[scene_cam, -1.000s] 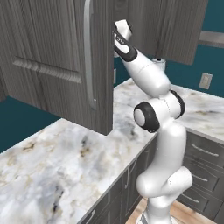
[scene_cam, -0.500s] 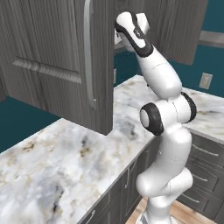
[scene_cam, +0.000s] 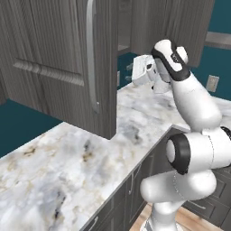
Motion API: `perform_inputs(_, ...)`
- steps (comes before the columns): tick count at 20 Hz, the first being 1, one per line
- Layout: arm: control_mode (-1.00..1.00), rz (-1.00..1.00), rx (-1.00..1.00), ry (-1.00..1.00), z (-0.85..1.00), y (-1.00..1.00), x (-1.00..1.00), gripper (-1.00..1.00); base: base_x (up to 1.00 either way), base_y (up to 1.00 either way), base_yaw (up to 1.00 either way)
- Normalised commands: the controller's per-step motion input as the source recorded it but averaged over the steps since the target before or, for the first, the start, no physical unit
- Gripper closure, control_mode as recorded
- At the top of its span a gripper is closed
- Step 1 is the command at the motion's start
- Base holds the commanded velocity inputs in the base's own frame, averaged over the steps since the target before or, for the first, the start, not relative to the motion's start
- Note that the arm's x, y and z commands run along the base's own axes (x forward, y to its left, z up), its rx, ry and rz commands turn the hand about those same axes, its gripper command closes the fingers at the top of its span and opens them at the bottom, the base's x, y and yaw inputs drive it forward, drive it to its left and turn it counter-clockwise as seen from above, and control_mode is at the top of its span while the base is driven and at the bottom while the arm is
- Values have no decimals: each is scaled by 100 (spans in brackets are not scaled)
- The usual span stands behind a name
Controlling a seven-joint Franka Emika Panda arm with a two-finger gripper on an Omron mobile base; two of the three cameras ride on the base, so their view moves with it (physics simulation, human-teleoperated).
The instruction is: Move the glass cup from next to the sink to the open cabinet. Then, move the bowl with the lime to the fridge to clear the area for faucet cleaning.
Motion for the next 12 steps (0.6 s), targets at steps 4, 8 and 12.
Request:
perform_inputs(4,-100,0,-19,0,-100,-53,-100,-100,0,0,0)
perform_inputs(8,-100,2,-14,14,-73,7,-63,-100,0,0,0)
perform_inputs(12,-100,0,5,-1,0,-4,0,-100,0,0,0)
